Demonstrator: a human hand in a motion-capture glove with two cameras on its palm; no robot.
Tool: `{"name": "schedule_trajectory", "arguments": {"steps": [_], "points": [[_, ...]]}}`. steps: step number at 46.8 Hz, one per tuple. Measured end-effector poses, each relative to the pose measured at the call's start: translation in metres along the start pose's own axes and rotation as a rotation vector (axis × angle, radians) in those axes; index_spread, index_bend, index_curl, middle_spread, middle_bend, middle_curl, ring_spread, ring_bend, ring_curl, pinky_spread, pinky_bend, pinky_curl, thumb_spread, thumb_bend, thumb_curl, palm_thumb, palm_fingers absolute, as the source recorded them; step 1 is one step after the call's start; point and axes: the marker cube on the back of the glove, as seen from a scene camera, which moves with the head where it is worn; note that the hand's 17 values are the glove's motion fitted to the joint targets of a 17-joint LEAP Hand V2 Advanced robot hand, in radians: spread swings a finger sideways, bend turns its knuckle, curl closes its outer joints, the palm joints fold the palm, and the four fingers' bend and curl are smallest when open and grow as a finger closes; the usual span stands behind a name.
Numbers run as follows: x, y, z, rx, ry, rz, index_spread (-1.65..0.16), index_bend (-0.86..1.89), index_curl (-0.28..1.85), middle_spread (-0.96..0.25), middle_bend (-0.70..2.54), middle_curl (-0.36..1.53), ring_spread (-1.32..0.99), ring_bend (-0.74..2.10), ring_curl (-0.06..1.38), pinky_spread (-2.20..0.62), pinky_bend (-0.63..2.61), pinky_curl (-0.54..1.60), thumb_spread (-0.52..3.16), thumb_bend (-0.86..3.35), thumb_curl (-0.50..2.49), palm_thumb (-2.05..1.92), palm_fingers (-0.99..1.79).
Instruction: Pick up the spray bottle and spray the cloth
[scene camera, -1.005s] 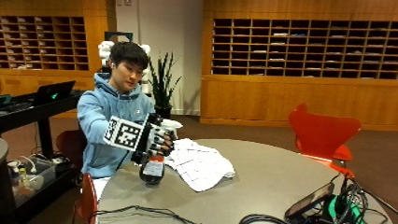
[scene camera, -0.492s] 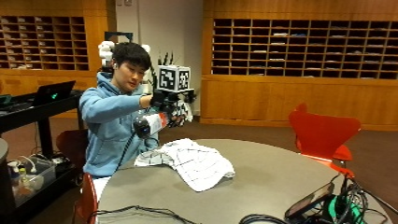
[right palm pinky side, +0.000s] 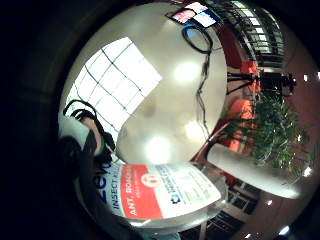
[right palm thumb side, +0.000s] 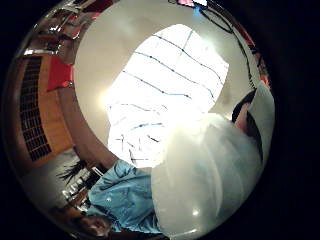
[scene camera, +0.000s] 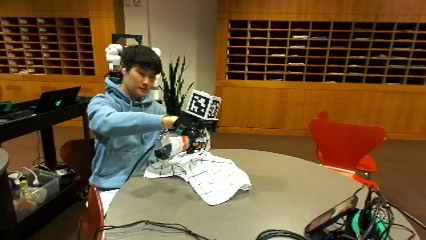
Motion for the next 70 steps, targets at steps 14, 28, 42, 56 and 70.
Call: {"name": "schedule_trajectory", "arguments": {"steps": [14, 28, 42, 56, 70], "points": [[0.015, 0.012, -0.028, 0.037, -0.004, 0.034, -0.17, 0.47, 0.54, -0.12, 0.63, 0.50, -0.19, 0.61, 0.46, -0.24, 0.38, 0.39, 0.14, -0.03, 0.76, 0.90, 1.39], [0.013, 0.000, 0.004, -0.002, -0.056, 0.015, -0.17, 0.46, 0.54, -0.12, 0.63, 0.50, -0.19, 0.61, 0.46, -0.24, 0.38, 0.39, 0.13, -0.03, 0.77, 0.90, 1.39], [0.000, 0.020, -0.045, 0.348, -0.581, -0.101, -0.17, 0.46, 0.54, -0.12, 0.64, 0.50, -0.19, 0.61, 0.46, -0.25, 0.38, 0.39, 0.14, -0.03, 0.77, 0.90, 1.39], [-0.051, 0.036, -0.092, 0.645, -1.460, -0.192, -0.17, 0.46, 0.54, -0.12, 0.64, 0.50, -0.19, 0.61, 0.47, -0.23, 0.38, 0.39, 0.15, -0.03, 0.78, 0.90, 1.39], [-0.167, -0.008, -0.070, 0.667, -1.581, -0.289, -0.17, 0.46, 0.54, -0.12, 0.64, 0.50, -0.19, 0.60, 0.46, -0.23, 0.37, 0.39, 0.17, -0.03, 0.79, 0.90, 1.38]]}}
